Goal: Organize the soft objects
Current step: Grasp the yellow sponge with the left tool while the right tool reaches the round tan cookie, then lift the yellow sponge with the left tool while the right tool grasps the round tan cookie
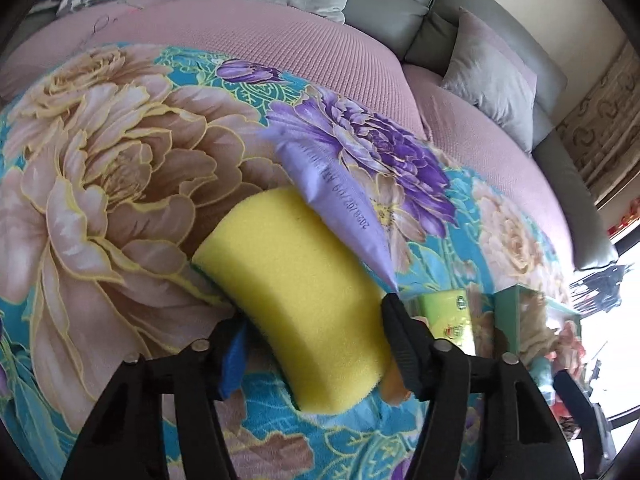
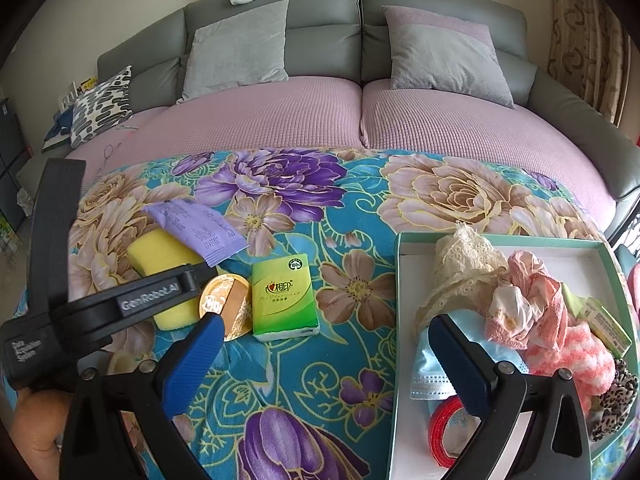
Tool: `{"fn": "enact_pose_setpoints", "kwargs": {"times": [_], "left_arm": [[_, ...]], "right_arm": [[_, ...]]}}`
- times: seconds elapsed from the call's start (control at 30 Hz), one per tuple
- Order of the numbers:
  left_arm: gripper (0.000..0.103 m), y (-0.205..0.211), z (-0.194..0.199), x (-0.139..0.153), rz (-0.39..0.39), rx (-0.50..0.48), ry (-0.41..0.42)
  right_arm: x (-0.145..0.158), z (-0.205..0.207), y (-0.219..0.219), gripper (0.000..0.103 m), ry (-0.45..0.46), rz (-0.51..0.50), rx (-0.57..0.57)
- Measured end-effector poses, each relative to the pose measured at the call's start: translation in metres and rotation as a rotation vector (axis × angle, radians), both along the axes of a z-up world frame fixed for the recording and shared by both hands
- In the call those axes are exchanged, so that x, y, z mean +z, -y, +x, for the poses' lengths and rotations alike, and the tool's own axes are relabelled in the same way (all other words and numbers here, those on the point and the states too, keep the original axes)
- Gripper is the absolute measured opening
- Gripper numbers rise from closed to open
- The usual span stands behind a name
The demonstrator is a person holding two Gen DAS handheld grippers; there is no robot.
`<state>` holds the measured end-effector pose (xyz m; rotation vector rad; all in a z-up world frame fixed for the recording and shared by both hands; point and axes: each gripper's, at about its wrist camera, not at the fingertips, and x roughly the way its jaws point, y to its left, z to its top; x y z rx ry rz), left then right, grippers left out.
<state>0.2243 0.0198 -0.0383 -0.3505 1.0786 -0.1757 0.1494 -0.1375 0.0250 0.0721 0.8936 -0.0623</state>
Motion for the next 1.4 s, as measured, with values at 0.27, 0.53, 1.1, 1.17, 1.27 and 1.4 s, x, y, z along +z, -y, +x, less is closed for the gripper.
{"fn": "enact_pose_setpoints", "kwargs": {"times": [0.27, 0.53, 1.1, 1.17, 1.27, 1.4], "left_arm": [[0.053, -0.012, -0.011, 0.005, -0.03, 0.01, 0.005], [0.051, -0.039, -0.028, 0.01, -0.026, 0.056, 0.016], [0.051, -0.097, -0.041, 0.022, 0.03, 0.218, 0.044], [0.051, -0.099, -0.041, 0.023, 0.024, 0.216, 0.045], [0.051, -0.099, -0.039, 0.022, 0.015, 0.212, 0.042], [0.051, -0.1, -0.039, 0.021, 0.009, 0.213, 0.038]], "right_arm": [[-0.003, 0.001, -0.007, 0.103, 0.005, -0.005, 0.027], [-0.012, 0.004, -0.026, 0.1, -0.008, 0.013, 0.099], [-0.045, 0.019, -0.074, 0.075, -0.067, 0.108, 0.244], [-0.049, 0.022, -0.074, 0.073, -0.073, 0.108, 0.229], [-0.054, 0.025, -0.071, 0.07, -0.078, 0.114, 0.203], [-0.057, 0.029, -0.07, 0.07, -0.073, 0.118, 0.187]]}}
